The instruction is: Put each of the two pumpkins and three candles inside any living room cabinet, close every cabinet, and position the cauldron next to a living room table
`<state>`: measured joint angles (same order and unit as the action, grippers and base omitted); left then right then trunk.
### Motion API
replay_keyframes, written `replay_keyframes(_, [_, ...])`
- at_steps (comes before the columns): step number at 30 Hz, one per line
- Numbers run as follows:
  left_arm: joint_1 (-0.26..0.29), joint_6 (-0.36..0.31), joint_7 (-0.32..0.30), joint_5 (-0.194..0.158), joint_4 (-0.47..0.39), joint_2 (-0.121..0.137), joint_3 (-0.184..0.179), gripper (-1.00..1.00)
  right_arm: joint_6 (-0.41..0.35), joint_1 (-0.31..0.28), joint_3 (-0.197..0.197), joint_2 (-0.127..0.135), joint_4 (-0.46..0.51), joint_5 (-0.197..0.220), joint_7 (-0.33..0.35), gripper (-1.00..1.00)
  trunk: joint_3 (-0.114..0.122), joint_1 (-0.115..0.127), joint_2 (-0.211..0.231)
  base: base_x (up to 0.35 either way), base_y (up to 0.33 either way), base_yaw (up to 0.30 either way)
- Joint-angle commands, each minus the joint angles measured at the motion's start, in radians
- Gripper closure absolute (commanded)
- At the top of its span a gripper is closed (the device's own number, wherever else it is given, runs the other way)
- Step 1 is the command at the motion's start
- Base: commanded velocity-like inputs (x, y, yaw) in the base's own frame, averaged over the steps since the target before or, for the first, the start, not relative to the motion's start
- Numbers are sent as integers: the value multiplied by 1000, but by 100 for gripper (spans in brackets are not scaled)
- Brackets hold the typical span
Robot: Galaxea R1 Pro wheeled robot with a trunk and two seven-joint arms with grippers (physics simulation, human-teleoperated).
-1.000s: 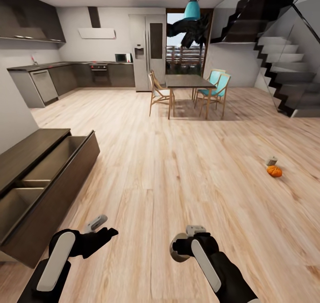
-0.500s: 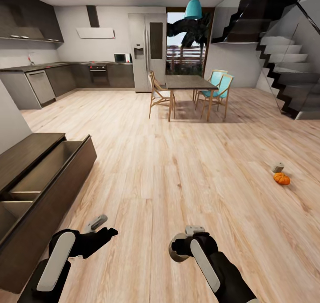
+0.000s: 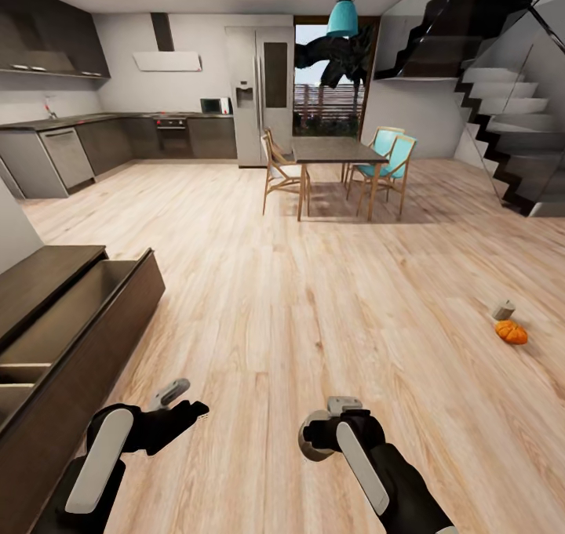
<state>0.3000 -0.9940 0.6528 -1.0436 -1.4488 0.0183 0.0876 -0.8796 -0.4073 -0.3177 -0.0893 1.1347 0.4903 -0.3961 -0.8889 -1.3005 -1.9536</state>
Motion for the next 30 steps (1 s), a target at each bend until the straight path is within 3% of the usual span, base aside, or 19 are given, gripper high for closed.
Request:
replay_keyframes(1, [1,0,10,-11,-1,0,0,-100,-1,-1,-1,0,1,11,-10,100,1,0,0,318,0,0])
replay_keyframes(7, [1,3,10,-12,-1,1,5,-100,1,-1,-1,2,2,11,-10,100,9,0,0,164,0,0])
replay_keyframes(30, [1,2,4,-20,-1,3,5,-100,1,-1,-1,1,3,11,-10,100,82,88,161,3,0,0])
